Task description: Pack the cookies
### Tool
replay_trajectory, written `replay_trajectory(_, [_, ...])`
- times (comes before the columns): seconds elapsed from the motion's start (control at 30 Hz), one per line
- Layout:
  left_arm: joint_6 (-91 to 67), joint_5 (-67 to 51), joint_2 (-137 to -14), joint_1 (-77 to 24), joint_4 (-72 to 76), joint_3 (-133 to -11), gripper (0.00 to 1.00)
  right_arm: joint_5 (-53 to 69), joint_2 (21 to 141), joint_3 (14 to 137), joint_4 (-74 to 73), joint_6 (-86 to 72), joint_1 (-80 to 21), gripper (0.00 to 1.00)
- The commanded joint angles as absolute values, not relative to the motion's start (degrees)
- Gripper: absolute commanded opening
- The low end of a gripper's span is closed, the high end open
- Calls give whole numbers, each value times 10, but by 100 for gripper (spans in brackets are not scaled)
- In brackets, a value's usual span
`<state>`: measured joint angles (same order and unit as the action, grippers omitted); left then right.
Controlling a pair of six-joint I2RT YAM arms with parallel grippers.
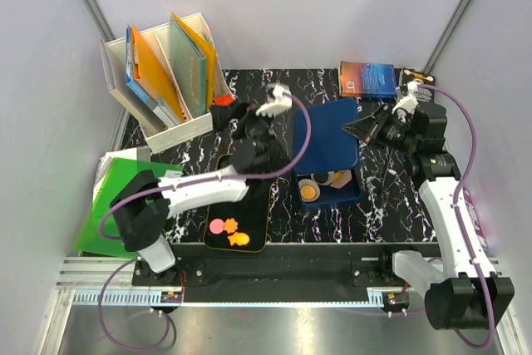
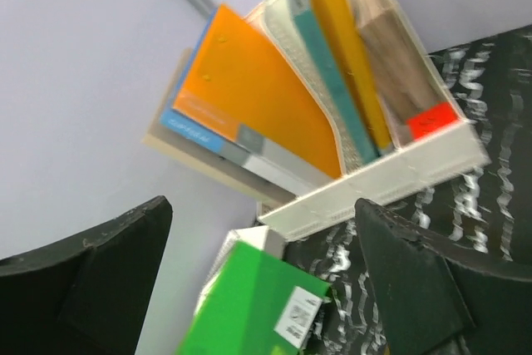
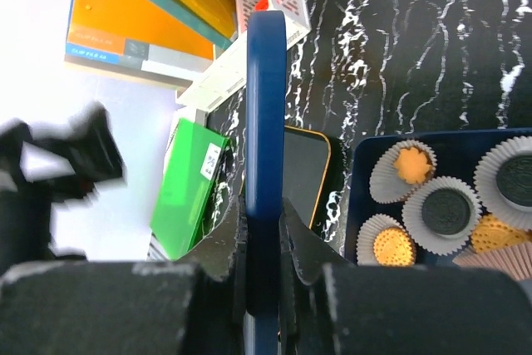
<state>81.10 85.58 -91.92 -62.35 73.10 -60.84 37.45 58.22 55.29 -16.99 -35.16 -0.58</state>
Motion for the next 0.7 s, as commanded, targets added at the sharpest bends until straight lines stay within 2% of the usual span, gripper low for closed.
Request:
replay_trajectory(0.0, [942, 887, -973, -551, 955, -768, 99, 335, 556, 558, -171, -350, -4, 0])
replay_trajectory(0.13, [979, 878, -1040, -510, 955, -922, 99, 333, 542, 548, -171, -348, -4, 0])
replay_trajectory(0.23, [917, 879, -1055, -505, 900, -1025, 99, 349, 542, 543, -161, -359, -4, 0])
replay_trajectory(0.27, [809, 873, -1055, -512, 767, -1057, 99, 352, 543, 543, -158, -363, -4, 0])
replay_trajectory(0.33, [698, 809, -1056, -524, 598, -1091, 99, 352, 546, 543, -151, -368, -4, 0])
replay_trajectory(0.37, [603, 778, -1062, -525, 458, -1147, 99, 352, 547, 544, -149, -370, -4, 0])
replay_trajectory(0.43, [504, 771, -1077, -517, 285, -1203, 99, 357, 550, 547, -146, -370, -6, 0])
replay_trajectory(0.5, [317, 740, -1079, -509, 121, -1267, 99, 365, 552, 551, -145, -369, -8, 0])
replay_trajectory(0.53, [244, 701, -1075, -508, -68, -1284, 99, 366, 549, 552, -144, -367, -10, 0])
replay_trajectory(0.57, [116, 597, -1070, -505, -142, -1299, 99, 369, 549, 553, -143, -367, -10, 0])
replay_trajectory(0.6, [62, 532, -1044, -498, -199, -1291, 99, 372, 548, 555, -139, -367, -11, 0])
replay_trajectory(0.67, [-76, 359, -1005, -463, -273, -1217, 99, 384, 554, 559, -134, -367, -11, 0])
